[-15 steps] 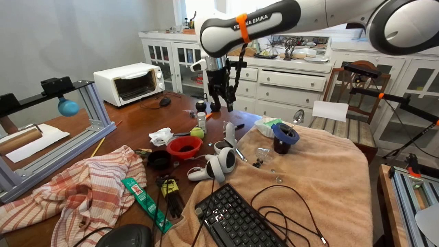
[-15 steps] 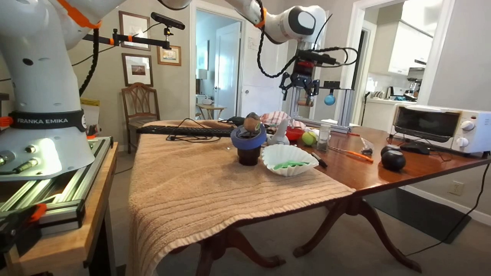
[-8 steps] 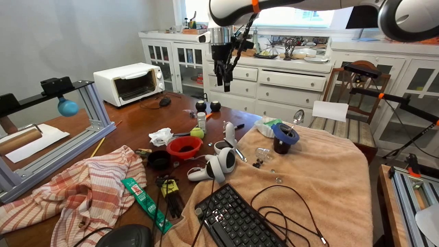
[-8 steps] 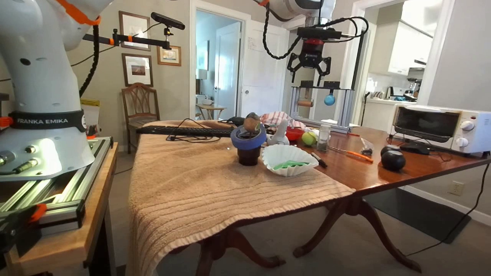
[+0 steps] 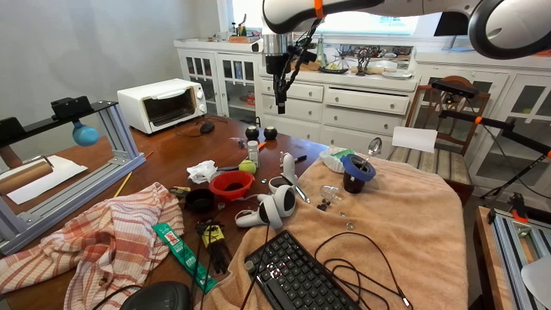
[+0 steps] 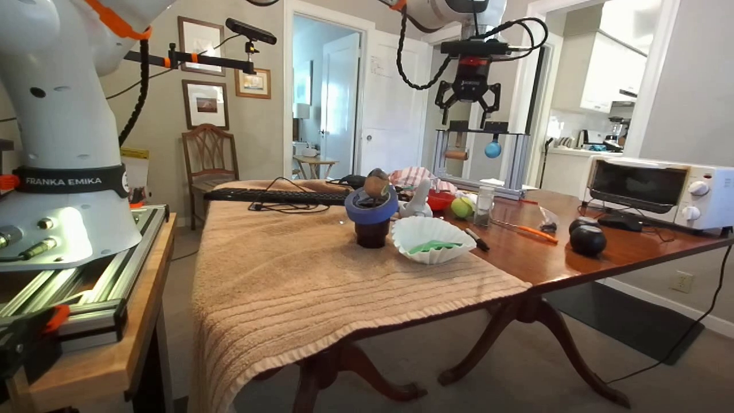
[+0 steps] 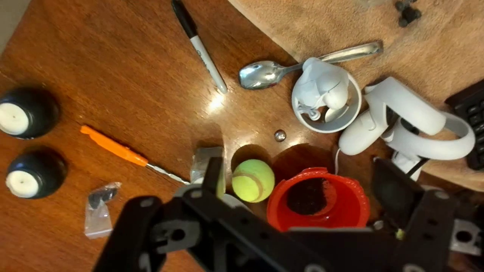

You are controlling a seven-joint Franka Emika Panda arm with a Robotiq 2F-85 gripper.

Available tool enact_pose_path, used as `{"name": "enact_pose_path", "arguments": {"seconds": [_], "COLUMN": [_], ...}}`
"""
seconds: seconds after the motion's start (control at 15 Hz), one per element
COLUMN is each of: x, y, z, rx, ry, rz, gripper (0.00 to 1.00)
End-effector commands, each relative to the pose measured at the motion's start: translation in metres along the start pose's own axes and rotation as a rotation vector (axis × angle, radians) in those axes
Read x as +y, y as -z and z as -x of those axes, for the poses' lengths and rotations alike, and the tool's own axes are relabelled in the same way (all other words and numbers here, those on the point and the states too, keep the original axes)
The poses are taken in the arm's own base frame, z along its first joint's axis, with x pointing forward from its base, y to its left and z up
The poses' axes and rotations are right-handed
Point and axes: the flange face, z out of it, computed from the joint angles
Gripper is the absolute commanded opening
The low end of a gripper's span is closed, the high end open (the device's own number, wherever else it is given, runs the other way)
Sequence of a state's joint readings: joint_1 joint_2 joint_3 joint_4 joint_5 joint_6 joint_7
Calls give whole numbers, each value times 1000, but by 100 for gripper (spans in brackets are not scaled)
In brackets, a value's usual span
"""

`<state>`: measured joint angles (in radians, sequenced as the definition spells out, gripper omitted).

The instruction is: Move the white remote to the left then move the hand sanitizer to the right

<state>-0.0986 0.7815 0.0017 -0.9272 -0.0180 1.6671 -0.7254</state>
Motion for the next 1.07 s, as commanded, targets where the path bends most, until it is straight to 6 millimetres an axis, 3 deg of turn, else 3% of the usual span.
{"name": "enact_pose_path", "arguments": {"seconds": [0.0, 0.2, 0.53, 1.0], "x": [11, 21, 33, 34], "y": [-13, -31, -53, -54], "z": [-12, -16, -8, -12], "rx": [-12, -18, -81, -79], "ry": [-199, -327, -254, -249], "rz": [3, 13, 32, 84], "gripper": [100, 100, 100, 100]}}
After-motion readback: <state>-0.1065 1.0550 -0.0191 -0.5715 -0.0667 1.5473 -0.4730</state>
